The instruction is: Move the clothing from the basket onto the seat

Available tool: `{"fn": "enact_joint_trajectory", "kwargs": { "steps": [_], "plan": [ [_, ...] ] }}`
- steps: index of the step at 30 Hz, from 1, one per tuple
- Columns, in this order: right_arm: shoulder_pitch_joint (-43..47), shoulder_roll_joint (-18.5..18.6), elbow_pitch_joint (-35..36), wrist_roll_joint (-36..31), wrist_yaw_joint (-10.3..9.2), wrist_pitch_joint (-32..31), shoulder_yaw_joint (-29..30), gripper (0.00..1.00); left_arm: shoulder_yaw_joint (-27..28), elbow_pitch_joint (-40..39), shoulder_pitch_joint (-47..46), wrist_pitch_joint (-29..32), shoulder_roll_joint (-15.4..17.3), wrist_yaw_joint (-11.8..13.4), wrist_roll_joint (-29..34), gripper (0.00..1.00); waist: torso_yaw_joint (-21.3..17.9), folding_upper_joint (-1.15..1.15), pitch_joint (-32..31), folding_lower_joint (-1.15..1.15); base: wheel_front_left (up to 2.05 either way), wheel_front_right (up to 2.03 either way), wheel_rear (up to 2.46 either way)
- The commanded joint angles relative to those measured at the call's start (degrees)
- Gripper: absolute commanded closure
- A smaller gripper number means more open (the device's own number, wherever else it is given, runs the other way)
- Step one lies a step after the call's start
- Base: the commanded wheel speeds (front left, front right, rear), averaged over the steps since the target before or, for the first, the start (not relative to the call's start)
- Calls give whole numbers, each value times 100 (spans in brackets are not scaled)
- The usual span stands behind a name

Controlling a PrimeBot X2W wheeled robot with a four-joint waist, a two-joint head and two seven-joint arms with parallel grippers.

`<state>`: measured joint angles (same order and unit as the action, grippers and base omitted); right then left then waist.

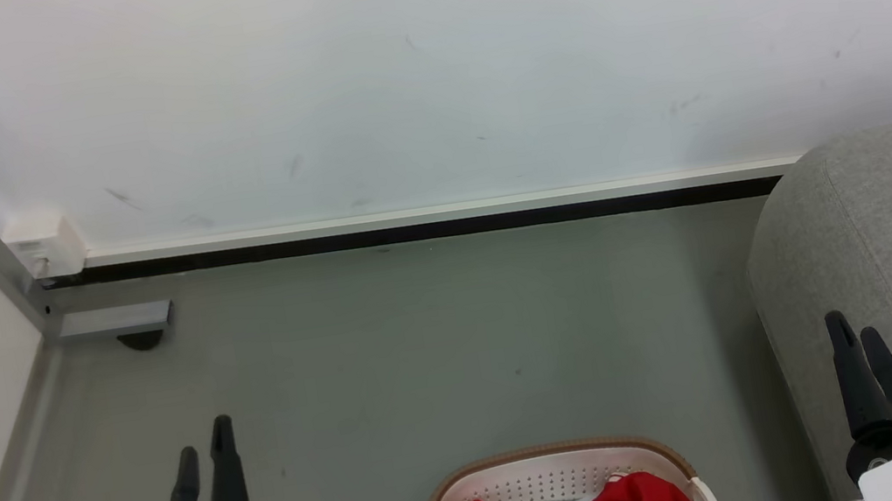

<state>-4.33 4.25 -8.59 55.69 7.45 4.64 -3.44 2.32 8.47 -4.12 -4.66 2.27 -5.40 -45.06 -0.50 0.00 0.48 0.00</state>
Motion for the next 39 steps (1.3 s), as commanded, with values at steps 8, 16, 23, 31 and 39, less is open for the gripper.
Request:
{"fn": "enact_joint_trajectory", "kwargs": {
  "steps": [8,16,23,31,39],
  "plan": [
    [-40,63,-3,-861,3,172,-15,0,-71,-138,-19,-180,96,131,833,0,-10,0,-17,0,0,0,0],
    [-92,103,-198,-1354,4,310,-173,0,-171,-59,42,-306,155,236,1380,0,-23,0,-42,0,0,0,0],
    [-137,123,-312,-1729,4,416,-282,0,-298,24,35,-418,215,335,1887,0,-35,0,-51,0,0,0,0],
    [-171,115,-256,-2116,4,528,-286,0,-355,50,48,-540,231,425,2278,0,-42,0,-57,0,0,0,0],
    [-78,40,-197,-2417,5,633,-151,0,-340,9,35,-634,196,366,2609,0,-29,0,-59,0,0,0,0]
  ]
}}
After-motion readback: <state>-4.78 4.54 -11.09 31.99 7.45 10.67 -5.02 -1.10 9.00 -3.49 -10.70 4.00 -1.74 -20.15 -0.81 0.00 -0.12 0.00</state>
